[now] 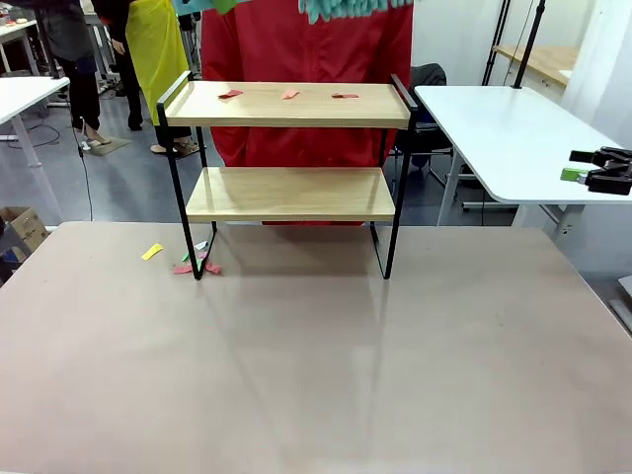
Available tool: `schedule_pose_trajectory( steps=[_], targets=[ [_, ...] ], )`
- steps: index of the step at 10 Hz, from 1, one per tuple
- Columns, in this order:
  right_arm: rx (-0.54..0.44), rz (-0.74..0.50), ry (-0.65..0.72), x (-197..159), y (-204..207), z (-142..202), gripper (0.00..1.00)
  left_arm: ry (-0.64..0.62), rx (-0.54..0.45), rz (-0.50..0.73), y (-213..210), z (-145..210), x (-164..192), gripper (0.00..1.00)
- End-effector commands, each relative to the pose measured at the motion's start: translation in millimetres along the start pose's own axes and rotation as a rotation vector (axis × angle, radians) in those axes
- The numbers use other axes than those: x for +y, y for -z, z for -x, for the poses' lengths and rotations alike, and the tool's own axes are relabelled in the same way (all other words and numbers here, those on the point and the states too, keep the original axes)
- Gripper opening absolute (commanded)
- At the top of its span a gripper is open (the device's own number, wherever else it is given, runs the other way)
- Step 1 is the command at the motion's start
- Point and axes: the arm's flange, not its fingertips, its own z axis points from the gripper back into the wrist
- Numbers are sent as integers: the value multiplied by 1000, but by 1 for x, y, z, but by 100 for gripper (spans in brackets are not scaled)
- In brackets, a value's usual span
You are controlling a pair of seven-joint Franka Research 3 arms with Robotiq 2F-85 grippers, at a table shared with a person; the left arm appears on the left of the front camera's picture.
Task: Clean the shelf.
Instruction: Clean the specific section of the Shelf indicated by the human with the Duster.
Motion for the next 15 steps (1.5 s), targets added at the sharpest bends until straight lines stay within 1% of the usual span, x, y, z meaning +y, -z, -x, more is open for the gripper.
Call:
schedule_pose_trajectory(
  steps=[1, 3, 4, 5, 6, 7, 8, 9, 11, 12, 13, 15],
  targets=[
    [11, 14, 12, 1, 3, -8, 100, -102, 127, -171, 8, -33, -12, 13],
    [11, 14, 12, 1, 3, -8, 100, -179, 175, -251, 29, -68, -25, 13],
    [11, 14, 12, 1, 3, -8, 100, -253, 216, -264, 42, -87, -28, 13],
    [11, 14, 12, 1, 3, -8, 100, -281, 254, -232, 56, -105, -30, 13],
    [11, 14, 12, 1, 3, -8, 100, -365, 306, -233, 67, -122, -31, 13],
    [11, 14, 12, 1, 3, -8, 100, -427, 294, -224, 72, -133, -32, 13],
    [11, 14, 12, 1, 3, -8, 100, -424, 330, -230, 73, -135, -28, 13],
    [11, 14, 12, 1, 3, -8, 100, -351, 297, -217, 76, -90, -36, 13],
    [11, 14, 12, 1, 3, -8, 100, -351, 297, -217, 76, -90, -36, 13],
    [11, 14, 12, 1, 3, -8, 100, -385, 327, -197, 86, -104, -37, 13],
    [11, 14, 12, 1, 3, -8, 100, -478, 354, -270, 98, -111, -51, 13],
    [11, 14, 12, 1, 3, -8, 100, -523, 282, -276, 117, -126, -73, 13]
  ],
)
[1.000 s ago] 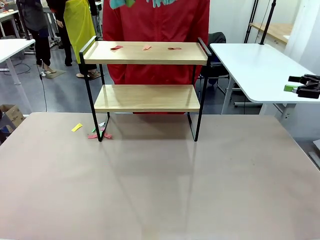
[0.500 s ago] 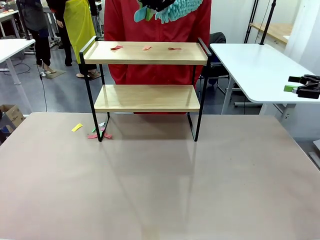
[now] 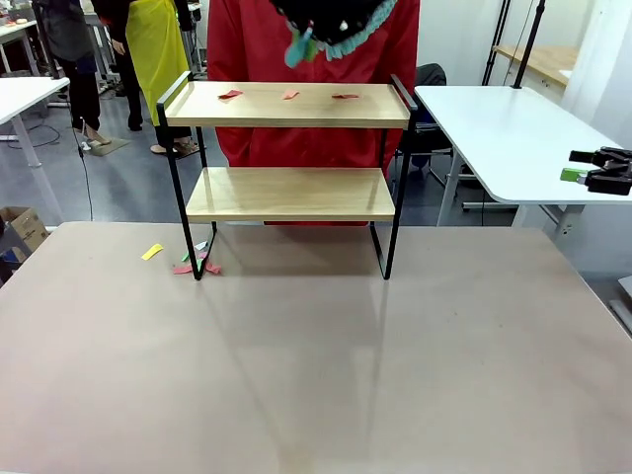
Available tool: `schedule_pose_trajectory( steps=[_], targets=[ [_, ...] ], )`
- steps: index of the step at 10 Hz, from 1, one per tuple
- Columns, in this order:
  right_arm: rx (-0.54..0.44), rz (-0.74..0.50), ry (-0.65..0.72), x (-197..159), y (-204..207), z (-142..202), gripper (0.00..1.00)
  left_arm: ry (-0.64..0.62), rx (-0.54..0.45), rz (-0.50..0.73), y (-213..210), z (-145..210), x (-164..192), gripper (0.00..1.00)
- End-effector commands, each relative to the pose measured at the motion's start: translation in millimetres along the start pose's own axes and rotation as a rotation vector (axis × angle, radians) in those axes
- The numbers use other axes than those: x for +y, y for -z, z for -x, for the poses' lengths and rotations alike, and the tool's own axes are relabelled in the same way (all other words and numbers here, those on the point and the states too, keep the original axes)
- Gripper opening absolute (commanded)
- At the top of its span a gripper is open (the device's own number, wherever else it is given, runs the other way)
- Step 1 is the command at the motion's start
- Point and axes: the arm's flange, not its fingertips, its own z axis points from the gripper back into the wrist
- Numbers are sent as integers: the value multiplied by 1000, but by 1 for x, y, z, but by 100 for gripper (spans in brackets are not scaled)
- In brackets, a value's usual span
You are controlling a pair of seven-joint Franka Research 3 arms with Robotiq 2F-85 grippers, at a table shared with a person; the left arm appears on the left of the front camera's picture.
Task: Clean the shelf.
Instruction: Clean the specific section of the Shelf indicated by the human with the Duster.
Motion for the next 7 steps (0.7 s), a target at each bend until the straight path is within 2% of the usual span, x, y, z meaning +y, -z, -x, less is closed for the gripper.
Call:
schedule_pose_trajectory(
  steps=[1, 3, 5, 7],
  targets=[
    [11, 14, 12, 1, 3, -8, 100, -100, -49, 23, 3, -13, -21, 13],
    [11, 14, 12, 1, 3, -8, 100, -164, -40, 66, 18, -19, -31, 13],
    [11, 14, 12, 1, 3, -8, 100, -226, -22, 174, 33, -23, -34, 13],
    [11, 14, 12, 1, 3, -8, 100, -278, -4, 268, 31, -25, -40, 13]
  ],
)
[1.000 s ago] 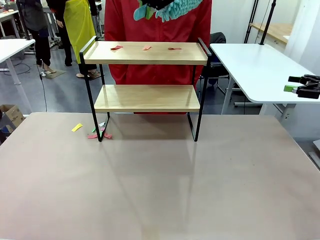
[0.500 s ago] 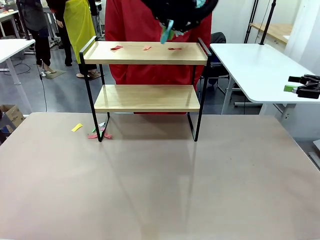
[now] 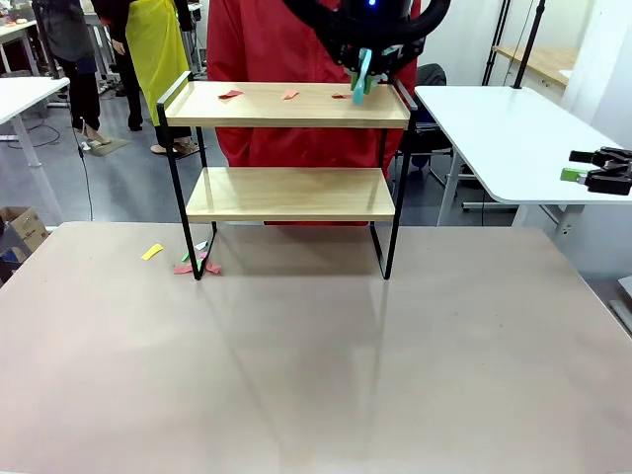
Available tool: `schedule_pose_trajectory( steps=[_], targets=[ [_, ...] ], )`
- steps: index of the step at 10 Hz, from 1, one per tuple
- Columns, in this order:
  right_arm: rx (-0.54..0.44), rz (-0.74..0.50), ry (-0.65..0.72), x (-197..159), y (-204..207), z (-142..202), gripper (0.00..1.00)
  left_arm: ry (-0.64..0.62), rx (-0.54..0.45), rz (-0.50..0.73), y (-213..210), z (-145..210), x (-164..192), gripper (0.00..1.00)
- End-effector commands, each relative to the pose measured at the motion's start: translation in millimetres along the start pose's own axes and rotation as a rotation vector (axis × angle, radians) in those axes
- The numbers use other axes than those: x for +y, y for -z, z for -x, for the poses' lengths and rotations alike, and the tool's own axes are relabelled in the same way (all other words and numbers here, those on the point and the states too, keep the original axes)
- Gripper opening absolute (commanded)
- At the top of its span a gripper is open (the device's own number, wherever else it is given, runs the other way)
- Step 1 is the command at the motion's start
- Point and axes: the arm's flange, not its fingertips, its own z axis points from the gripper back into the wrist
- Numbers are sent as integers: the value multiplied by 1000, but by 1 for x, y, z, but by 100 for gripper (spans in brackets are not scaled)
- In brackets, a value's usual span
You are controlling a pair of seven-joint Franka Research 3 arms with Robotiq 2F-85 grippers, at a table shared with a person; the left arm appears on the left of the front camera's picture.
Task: Clean the shelf.
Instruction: Clean the specific section of the Shelf indicated by the human with the Duster.
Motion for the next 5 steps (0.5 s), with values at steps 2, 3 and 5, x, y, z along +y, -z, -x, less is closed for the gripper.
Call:
schedule_pose_trajectory(
  steps=[2, 3, 5],
  targets=[
    [11, 14, 12, 1, 3, -8, 100, -160, 74, 52, -13, 2, -10, 13],
    [11, 14, 12, 1, 3, -8, 100, -193, 116, 53, -15, 2, -13, 13],
    [11, 14, 12, 1, 3, -8, 100, -226, 151, 79, -15, 5, -17, 13]
  ],
)
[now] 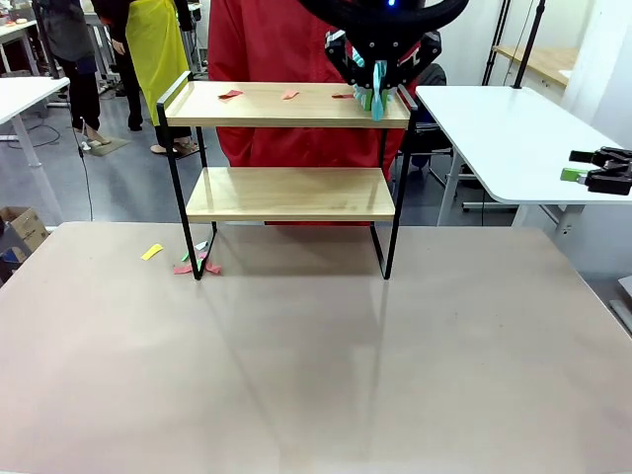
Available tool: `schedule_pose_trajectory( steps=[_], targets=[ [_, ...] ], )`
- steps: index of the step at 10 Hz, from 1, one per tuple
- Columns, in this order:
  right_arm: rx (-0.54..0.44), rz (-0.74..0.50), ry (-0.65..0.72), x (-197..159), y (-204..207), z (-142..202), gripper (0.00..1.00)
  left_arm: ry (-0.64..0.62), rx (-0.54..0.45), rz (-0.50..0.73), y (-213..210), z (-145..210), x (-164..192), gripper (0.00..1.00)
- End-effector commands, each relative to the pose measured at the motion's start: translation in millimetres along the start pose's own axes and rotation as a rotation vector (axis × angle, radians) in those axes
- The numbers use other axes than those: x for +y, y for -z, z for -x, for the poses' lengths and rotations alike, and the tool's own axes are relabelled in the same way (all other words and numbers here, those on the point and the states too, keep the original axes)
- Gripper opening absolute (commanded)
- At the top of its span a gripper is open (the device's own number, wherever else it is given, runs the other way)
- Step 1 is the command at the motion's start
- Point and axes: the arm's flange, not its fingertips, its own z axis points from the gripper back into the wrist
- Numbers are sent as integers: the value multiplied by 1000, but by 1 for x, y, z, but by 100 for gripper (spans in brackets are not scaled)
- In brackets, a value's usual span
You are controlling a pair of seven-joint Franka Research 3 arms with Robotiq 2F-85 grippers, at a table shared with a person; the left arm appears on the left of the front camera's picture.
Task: Clean the shelf.
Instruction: Clean the specific section of the Shelf indicated by the human with the Duster.
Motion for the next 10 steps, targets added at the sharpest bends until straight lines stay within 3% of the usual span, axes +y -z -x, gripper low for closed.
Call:
schedule_pose_trajectory(
  steps=[1, 3, 8, 9, 10],
  targets=[
    [11, 14, 12, 1, 3, -8, 100, -20, 62, 43, -9, -3, -12, 13],
    [11, 14, 12, 1, 3, -8, 100, 11, 105, 81, -10, 1, -17, 13],
    [11, 14, 12, 1, 3, -8, 100, -71, 219, 64, 9, 2, -2, 13],
    [11, 14, 12, 1, 3, -8, 100, -84, 156, 36, 4, 2, -1, 13],
    [11, 14, 12, 1, 3, -8, 100, -47, 177, 62, 15, 3, -5, 13]
  ],
)
